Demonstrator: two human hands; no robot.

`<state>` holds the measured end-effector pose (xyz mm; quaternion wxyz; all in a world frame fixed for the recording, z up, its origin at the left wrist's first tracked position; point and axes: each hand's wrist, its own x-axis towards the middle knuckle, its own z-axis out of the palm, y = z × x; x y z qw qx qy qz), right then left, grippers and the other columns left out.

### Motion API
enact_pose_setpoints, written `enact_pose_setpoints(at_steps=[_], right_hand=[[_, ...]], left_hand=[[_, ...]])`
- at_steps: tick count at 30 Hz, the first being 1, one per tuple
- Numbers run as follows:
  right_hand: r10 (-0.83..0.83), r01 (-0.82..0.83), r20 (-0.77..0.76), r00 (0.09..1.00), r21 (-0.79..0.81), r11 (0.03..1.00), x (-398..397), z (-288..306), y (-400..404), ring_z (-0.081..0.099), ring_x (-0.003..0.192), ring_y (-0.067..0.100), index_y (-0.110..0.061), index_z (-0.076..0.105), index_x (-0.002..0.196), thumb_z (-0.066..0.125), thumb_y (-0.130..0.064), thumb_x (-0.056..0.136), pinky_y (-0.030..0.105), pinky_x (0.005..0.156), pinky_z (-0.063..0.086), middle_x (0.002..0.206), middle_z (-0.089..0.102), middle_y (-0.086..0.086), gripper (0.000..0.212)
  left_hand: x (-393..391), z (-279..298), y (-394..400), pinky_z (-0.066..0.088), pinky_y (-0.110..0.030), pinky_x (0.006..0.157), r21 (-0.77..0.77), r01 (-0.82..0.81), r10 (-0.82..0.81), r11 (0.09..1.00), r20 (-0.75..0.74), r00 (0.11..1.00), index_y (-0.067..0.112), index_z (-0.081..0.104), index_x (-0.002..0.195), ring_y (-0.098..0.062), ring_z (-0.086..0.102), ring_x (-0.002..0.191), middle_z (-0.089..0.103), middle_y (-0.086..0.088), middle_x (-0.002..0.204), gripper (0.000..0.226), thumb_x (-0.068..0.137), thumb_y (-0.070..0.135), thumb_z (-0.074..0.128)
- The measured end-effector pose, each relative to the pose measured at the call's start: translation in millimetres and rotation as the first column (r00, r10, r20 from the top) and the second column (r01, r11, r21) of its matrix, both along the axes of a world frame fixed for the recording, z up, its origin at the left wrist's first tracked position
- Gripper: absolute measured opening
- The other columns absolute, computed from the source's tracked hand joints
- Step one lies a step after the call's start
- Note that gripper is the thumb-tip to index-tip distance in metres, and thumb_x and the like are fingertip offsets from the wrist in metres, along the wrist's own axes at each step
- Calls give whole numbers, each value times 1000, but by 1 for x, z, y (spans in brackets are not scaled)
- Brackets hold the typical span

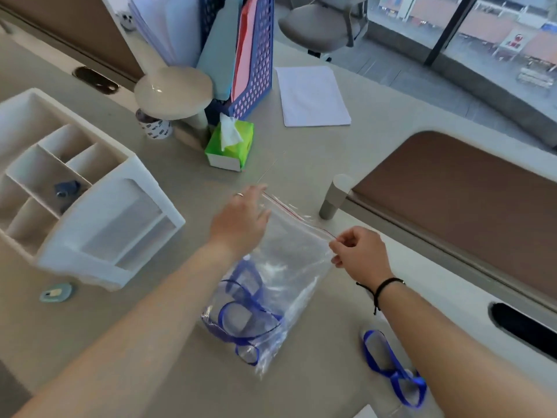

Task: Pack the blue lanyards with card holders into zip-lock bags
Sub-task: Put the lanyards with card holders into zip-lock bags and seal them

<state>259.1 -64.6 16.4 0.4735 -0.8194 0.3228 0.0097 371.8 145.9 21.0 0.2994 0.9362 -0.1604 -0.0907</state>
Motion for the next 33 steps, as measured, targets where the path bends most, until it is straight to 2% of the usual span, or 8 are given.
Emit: enact_pose_setpoints(at_steps=[3, 6, 10, 13, 15, 18, 22, 33], right_hand=[[-18, 18, -66, 998, 2, 1000, 5, -21, -5, 71, 54, 12, -11, 64, 84, 67, -13, 86, 34, 58, 61, 76, 74, 9, 4], [-67, 68, -115, 991, 9, 998, 5, -38, -4, 71, 61, 15, -16, 61, 98, 65, -16, 86, 34, 60, 59, 93, 72, 8, 13], [113, -92, 24, 993, -429, 899, -12, -55, 26, 59, 98, 27, -21, 50, 128, 70, -28, 84, 39, 82, 51, 121, 49, 7, 49], [479, -372, -1, 878, -632, 680, -30, -69, 73, 48, 125, 24, -29, 51, 135, 54, -50, 89, 42, 102, 36, 140, 47, 5, 50], [608, -573, -163, 777, -582, 577, -38, -81, 93, 24, 148, 25, -36, 37, 146, 33, -58, 96, 46, 116, 13, 160, 29, 3, 55], [628, -683, -285, 724, -426, 593, -40, -98, 96, -15, 152, 18, -44, 3, 154, 12, -63, 98, 48, 120, -11, 166, -6, -5, 59], [623, -708, -340, 705, -386, 591, -37, -106, 89, -29, 146, 8, -40, -14, 152, 7, -65, 96, 46, 120, -17, 162, -21, -13, 65], [633, -757, -415, 653, -353, 550, -32, -103, 86, -33, 144, 10, -31, -15, 154, 8, -62, 98, 47, 120, -19, 161, -25, -12, 68]], left_hand=[[-46, -33, 11, 28, -43, 118, 136, 143, -142, 980, -23, 990, 29, 40, 147, -24, 30, 149, 26, 1, 165, 53, 97, 47, 46], [-83, -60, 28, -2, -46, 125, 372, 302, -261, 878, -156, 953, 36, 10, 157, -22, -11, 155, -13, 5, 168, 79, 87, 73, 12], [-105, -78, 36, -17, -51, 121, 461, 318, -272, 829, -165, 948, 39, -14, 156, -23, -35, 148, -32, 7, 162, 90, 80, 86, 2], [-104, -89, 34, -14, -54, 121, 466, 305, -274, 831, -135, 952, 37, -15, 156, -25, -31, 149, -27, 7, 164, 93, 81, 88, 5], [-104, -97, 34, -10, -56, 122, 510, 324, -292, 796, -145, 945, 35, -16, 156, -28, -29, 150, -24, 5, 165, 88, 85, 78, 13], [-103, -103, 35, -2, -61, 121, 518, 303, -291, 800, -107, 951, 32, 6, 159, -31, -16, 153, -7, 1, 168, 88, 84, 73, 22], [-105, -114, 35, 5, -64, 120, 518, 282, -294, 808, -60, 954, 29, 19, 158, -36, 3, 154, 9, -3, 168, 89, 84, 77, 30], [-105, -118, 31, 8, -66, 119, 588, 275, -297, 761, -61, 953, 27, 23, 158, -39, 6, 154, 13, -7, 167, 93, 82, 81, 28]])
